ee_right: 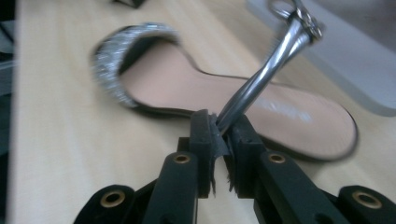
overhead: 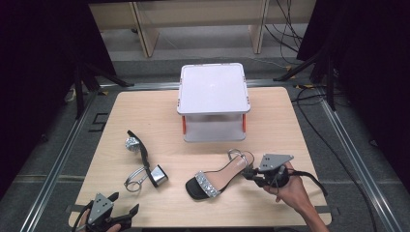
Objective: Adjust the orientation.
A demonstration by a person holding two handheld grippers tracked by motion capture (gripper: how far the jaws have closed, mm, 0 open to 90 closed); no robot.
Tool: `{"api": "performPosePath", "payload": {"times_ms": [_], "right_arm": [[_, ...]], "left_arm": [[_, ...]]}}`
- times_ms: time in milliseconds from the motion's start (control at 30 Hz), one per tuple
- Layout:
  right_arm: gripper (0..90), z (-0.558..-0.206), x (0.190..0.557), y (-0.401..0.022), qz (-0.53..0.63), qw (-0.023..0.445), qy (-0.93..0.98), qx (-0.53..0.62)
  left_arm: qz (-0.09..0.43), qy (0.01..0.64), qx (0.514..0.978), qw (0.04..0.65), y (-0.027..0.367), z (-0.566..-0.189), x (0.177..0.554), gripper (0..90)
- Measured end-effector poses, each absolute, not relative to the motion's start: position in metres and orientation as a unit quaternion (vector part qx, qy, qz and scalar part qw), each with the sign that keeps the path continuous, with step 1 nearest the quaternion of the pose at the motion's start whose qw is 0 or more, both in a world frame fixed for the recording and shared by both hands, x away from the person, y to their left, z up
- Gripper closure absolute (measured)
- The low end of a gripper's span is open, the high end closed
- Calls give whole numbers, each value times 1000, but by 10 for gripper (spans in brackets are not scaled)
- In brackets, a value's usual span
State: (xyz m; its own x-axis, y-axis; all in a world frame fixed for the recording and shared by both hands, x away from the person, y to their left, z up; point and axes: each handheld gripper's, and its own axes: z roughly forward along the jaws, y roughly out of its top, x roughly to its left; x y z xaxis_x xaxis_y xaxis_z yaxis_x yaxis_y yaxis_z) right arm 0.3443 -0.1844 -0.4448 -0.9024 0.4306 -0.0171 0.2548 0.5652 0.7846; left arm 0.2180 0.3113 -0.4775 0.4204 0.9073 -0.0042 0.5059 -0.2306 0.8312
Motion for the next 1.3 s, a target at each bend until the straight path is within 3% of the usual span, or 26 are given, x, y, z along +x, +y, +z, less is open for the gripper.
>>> {"api": "performPosePath", "payload": {"times_ms": [133,200,233,300,333,367,400,567,900,1067,1300], "right_arm": [[821,-444,326,-185,425,89,883,176],[725,-442,314,-187,410,95,891,168],[725,-442,314,-187,410,95,891,168],[470,-437,309,-195,399,112,889,195],[412,-437,310,-199,395,131,888,196],[412,-437,310,-199,395,131,888,196],[316,-437,314,-206,365,166,893,205],[276,-450,333,-217,368,151,889,226],[215,-467,365,-195,367,109,905,184],[261,-468,370,-198,378,87,901,194],[268,-466,361,-194,368,105,896,225]], "left_arm": [[253,476,745,393,313,-477,218,165],[252,477,739,403,311,-478,218,165],[252,477,739,403,311,-478,218,165],[253,479,739,401,311,-477,217,165],[257,474,749,386,313,-477,218,165],[254,475,746,393,312,-478,218,165],[254,475,744,395,312,-477,218,165],[252,473,743,401,310,-478,218,165],[254,476,740,401,311,-477,218,165],[251,476,740,403,311,-477,218,166],[252,475,743,400,311,-477,218,166]]}}
